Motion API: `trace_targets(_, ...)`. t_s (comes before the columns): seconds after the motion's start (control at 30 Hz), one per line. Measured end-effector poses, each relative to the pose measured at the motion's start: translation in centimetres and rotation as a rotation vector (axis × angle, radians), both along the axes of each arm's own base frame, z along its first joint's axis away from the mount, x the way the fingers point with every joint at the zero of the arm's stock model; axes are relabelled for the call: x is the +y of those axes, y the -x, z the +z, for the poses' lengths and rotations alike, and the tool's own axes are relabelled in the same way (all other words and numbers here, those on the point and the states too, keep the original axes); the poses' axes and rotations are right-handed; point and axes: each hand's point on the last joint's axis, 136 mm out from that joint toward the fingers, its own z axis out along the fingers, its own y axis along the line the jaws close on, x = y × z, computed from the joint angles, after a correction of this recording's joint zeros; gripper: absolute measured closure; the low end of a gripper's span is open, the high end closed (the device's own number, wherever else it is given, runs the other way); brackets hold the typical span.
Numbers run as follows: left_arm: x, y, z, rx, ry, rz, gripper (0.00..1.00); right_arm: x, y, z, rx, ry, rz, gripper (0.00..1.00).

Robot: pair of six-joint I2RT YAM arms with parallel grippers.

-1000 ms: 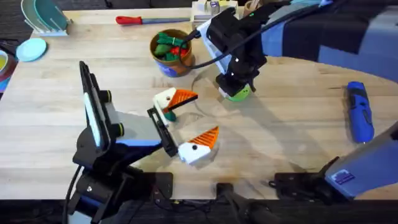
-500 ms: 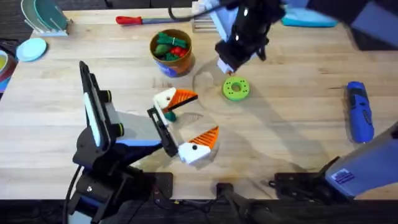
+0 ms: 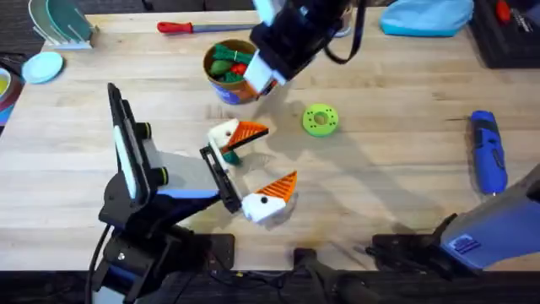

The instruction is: Pick up the gripper from the table and insert it into the empty holder that is missing its gripper. Then pick up a screw, insert it into the mounting hole, and use the screwdriver to tighten it. Finally, clean up the table by picking up the vegetable and placing it into the bucket.

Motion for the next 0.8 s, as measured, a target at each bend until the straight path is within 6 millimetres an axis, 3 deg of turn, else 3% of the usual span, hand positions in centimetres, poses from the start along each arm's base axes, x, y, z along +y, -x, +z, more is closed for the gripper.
trace_targets(0.3, 0.0, 0.0, 0.0, 0.0, 0.0, 0.0, 0.008, 3.2, 3.6, 0.3, 0.01, -0.036, 0.118, 0.995)
trace_targets(0.8, 0.0, 0.0, 0.0, 0.0, 0.0, 0.0, 0.009, 3.9, 3.9, 0.5, -0.001, -0.05, 0.134, 0.995)
